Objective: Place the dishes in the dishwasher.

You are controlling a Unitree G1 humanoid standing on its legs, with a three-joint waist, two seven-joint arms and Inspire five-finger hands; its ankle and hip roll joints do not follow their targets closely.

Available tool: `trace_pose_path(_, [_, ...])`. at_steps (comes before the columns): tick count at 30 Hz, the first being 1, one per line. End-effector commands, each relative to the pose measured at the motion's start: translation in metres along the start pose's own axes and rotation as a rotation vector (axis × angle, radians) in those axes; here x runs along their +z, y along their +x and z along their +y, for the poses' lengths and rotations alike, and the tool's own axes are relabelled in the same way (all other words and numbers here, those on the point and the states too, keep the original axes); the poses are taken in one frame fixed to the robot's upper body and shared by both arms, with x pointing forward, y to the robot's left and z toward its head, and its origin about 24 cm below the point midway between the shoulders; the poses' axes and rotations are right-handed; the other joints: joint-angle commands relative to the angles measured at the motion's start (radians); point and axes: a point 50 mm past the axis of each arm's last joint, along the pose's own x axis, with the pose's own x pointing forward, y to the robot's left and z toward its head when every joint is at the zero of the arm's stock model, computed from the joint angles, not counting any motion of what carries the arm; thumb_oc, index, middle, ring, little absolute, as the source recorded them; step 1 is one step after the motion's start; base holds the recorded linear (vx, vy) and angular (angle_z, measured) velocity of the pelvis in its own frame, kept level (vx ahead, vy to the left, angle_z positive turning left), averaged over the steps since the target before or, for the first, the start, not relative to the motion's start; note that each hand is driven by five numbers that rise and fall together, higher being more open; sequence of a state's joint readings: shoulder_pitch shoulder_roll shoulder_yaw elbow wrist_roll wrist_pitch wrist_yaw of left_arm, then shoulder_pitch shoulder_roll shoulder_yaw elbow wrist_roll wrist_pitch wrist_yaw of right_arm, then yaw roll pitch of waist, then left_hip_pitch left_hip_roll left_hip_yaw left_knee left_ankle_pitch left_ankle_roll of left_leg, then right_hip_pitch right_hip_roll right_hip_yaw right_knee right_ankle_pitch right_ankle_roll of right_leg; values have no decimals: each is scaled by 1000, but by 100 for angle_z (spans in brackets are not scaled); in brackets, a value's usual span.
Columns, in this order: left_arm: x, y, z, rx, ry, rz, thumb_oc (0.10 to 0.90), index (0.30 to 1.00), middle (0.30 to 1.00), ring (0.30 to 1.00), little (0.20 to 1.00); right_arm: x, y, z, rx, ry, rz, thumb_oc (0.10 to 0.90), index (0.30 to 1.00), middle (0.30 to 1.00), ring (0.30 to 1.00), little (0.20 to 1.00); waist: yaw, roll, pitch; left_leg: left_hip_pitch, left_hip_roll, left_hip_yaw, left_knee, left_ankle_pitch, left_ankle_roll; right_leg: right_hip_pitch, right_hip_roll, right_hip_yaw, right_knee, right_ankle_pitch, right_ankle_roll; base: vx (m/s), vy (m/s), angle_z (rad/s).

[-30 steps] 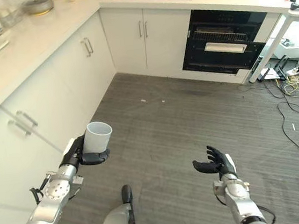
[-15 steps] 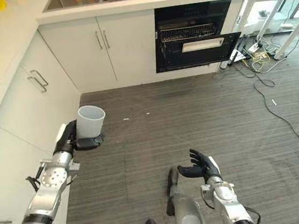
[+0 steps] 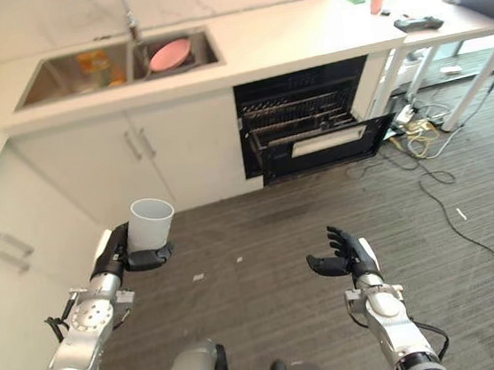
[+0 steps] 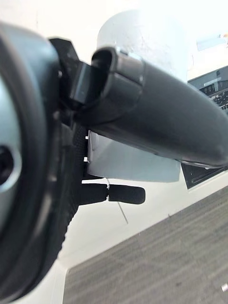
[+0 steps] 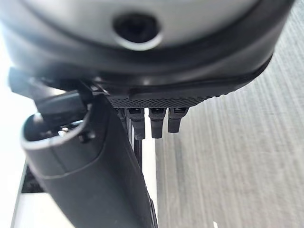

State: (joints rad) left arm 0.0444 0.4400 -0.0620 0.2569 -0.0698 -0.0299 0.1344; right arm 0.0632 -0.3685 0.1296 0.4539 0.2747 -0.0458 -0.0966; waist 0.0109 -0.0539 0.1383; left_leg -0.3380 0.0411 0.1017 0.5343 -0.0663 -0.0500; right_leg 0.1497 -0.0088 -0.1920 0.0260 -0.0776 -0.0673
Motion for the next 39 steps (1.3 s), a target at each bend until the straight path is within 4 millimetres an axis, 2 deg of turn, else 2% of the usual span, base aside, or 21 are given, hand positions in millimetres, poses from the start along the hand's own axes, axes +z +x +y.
trace_pose_path(1, [64,9,18,85,-26,-318,400,300,300,300,300,42,10,-1,19,-31,-193,800,900,900,900,900,35,16,-16,130,-31,-45,-215,79,7,-64,-4,-4,-14,44,104,459,106,-73])
trace_pose_path(2, [63,8,21,101,-20,-316,400,300,300,300,300,41,11,5,34,-29,-186,800,900,900,900,900,52,34,-13,115,-58,-135,-337,147,-14,-26,26,38,3,15,100,300,66,-73])
trace_pose_path(6, [58,6,22,95,13,-299,400,300,300,300,300,36,10,14,70,-30,-169,800,900,900,900,900,60,40,-38,197,-61,-110,-403,140,13,-5,24,53,86,-36,117,462,157,-116])
trace_pose_path(8, [55,5,25,99,25,-285,400,300,300,300,300,34,10,20,96,-33,-162,800,900,900,900,900,65,38,-48,228,-76,-99,-398,105,34,-30,-2,35,197,-17,158,351,189,-54])
trace_pose_path(10, [52,3,31,121,36,-276,400,300,300,300,300,40,11,26,126,-53,-183,800,900,900,900,900,62,49,-37,261,-84,-86,-386,73,69,-118,-49,32,387,66,213,282,207,-46])
trace_pose_path(13, [53,4,33,131,48,-277,400,300,300,300,300,47,12,29,143,-63,-209,800,900,900,900,900,52,66,-24,295,-85,-73,-388,49,99,-195,-69,31,532,117,235,158,141,-28])
trace_pose_path(14, [51,3,34,144,40,-268,400,300,300,300,300,50,11,32,153,-62,-224,800,900,900,900,900,50,76,-27,330,-83,-59,-402,28,111,-224,-97,-6,538,92,226,275,147,-11])
trace_pose_path(15, [49,1,36,154,31,-265,400,300,300,300,300,54,11,34,159,-57,-240,800,900,900,900,900,55,76,-29,357,-82,-52,-422,15,109,-223,-129,-38,481,57,213,236,57,-34])
trace_pose_path(17, [49,1,37,155,22,-270,400,300,300,300,300,59,12,33,159,-61,-259,800,900,900,900,900,57,80,-45,361,-69,-46,-448,18,95,-228,-135,-62,346,24,189,162,-53,-57])
trace_pose_path(19, [49,1,36,156,22,-269,400,300,300,300,300,61,11,31,154,-65,-267,800,900,900,900,900,53,81,-50,374,-65,-51,-466,17,90,-236,-116,-43,276,26,181,182,-64,-30])
trace_pose_path(20, [49,2,34,156,25,-271,400,300,300,300,300,70,9,26,142,-68,-313,800,900,900,900,900,36,72,-49,399,-71,-64,-484,11,86,-277,-90,29,178,71,193,213,-68,3])
trace_pose_path(22, [49,5,31,158,27,-268,400,300,300,300,300,79,6,24,134,-63,-358,800,900,900,900,900,28,70,-41,424,-73,-67,-496,2,84,-294,-74,54,151,103,202,256,-102,8])
trace_pose_path(23, [49,6,28,148,21,-270,400,300,300,300,300,89,2,23,136,-56,-410,800,900,900,900,900,26,64,-43,439,-75,-54,-502,-10,78,-267,-88,13,102,106,202,168,-101,5])
trace_pose_path(25, [49,6,28,147,21,-269,400,300,300,300,300,89,1,23,136,-56,-410,800,900,900,900,900,24,65,-42,440,-75,-57,-502,-10,78,-263,-87,10,98,108,202,141,-95,1])
trace_pose_path(28, [48,8,22,138,5,-265,400,300,300,300,300,96,-8,16,124,-43,-461,800,900,900,900,900,8,54,-65,435,-65,-56,-463,-30,45,-214,-65,36,68,89,183,216,-160,25])
trace_pose_path(30, [57,10,19,118,-12,-294,400,300,300,300,300,101,-14,8,100,3,-498,800,900,900,900,900,-4,48,-46,352,-34,-50,-192,-15,-4,-171,-54,17,73,57,146,139,-220,26])
trace_pose_path(31, [57,10,19,118,-12,-295,400,300,300,300,300,102,-14,8,100,3,-499,800,900,900,900,900,-6,46,-48,345,-36,-52,-188,-13,-4,-175,-56,15,71,60,146,63,-134,41])
trace_pose_path(34, [61,12,13,111,-39,-308,400,300,300,300,300,112,-21,-1,72,29,-555,800,900,900,900,900,-8,38,-16,230,-9,-45,55,45,-29,-126,-52,0,70,30,108,79,-132,28])
trace_pose_path(36, [63,13,9,99,-47,-314,400,300,300,300,300,114,-24,-6,52,38,-566,800,900,900,900,900,-13,36,-13,195,28,-19,18,55,-24,-100,-55,-14,56,16,105,181,-18,17])
trace_pose_path(38, [61,11,7,85,-52,-310,400,300,300,300,300,117,-23,-7,50,48,-579,800,900,900,900,900,-8,33,-22,203,69,-13,-171,46,-17,-87,-67,-11,31,14,123,210,123,16])
trace_pose_path(39, [61,11,8,86,-52,-311,400,300,300,300,300,118,-22,-6,56,56,-578,800,900,900,900,900,-3,34,-22,197,86,-25,-244,72,-27,-79,-72,-1,22,11,130,146,137,5])
